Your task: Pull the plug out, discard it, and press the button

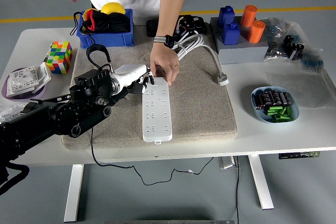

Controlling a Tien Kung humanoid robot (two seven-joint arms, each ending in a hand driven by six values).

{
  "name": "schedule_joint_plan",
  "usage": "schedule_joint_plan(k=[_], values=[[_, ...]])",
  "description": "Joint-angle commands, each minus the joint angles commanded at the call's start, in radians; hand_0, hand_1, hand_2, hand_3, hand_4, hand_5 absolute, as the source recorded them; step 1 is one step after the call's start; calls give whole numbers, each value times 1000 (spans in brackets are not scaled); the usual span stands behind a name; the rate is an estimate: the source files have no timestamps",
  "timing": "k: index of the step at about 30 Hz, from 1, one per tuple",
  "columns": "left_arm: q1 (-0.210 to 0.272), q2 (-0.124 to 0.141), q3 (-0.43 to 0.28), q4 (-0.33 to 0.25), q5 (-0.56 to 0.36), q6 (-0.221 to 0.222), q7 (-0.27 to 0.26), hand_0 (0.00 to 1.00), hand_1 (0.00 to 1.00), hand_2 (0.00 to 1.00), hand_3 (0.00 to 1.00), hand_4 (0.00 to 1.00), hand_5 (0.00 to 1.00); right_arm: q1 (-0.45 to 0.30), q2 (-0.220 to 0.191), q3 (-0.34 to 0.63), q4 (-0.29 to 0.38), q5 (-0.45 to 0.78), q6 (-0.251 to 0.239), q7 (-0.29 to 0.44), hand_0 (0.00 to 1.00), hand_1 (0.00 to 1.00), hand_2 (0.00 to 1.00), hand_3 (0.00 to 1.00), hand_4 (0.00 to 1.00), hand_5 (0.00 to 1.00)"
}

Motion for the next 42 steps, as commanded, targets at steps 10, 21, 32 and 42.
schedule_joint_plan(k=[10, 21, 32, 42], values=[[-2, -14, -5, 6, 6, 10, -6, 202, 22, 19, 604, 2, 2, 1, 2, -3, 1, 2, 0, 1, 749, 666, 656, 621, 675, 506], [-21, -27, 60, 43, -11, 12, -5, 197, 20, 17, 600, 2, 2, 1, 1, -4, 1, 3, 0, 0, 749, 666, 656, 621, 675, 505], [-16, -31, 53, 37, 3, 20, -10, 199, 20, 17, 600, 2, 2, 1, 2, 0, 2, 2, -1, 2, 749, 666, 656, 621, 675, 505], [-14, 7, -59, -41, 69, 22, -7, 195, 19, 17, 593, 2, 2, -2, 2, 6, 2, -3, 0, 1, 749, 666, 656, 621, 675, 504]])
